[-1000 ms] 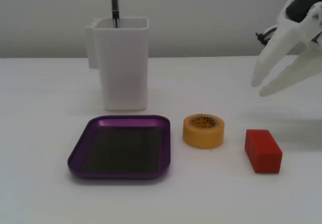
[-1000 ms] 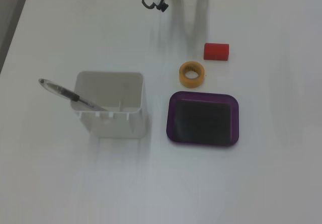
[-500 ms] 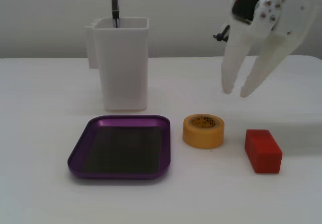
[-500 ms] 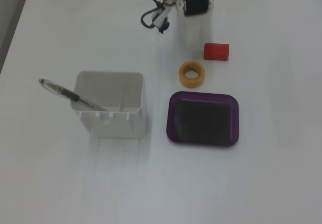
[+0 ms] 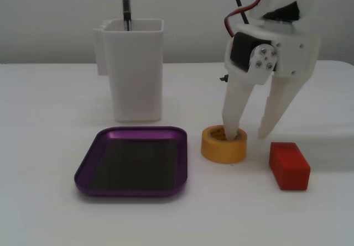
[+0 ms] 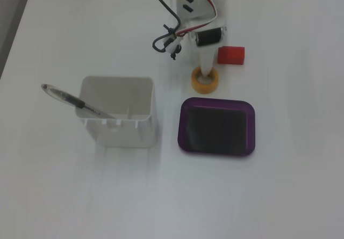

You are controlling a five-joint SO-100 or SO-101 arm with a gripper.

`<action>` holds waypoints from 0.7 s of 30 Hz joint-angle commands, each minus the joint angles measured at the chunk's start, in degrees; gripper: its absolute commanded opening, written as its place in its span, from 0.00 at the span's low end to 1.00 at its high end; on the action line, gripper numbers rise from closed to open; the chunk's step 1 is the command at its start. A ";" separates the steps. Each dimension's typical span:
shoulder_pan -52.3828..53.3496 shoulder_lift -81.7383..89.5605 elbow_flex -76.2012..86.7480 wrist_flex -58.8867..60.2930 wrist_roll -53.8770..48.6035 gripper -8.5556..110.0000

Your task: Grab up the yellow tape and put it in the box.

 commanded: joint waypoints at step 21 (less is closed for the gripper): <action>-7.91 2.90 -26.98 0.35 9.40 0.07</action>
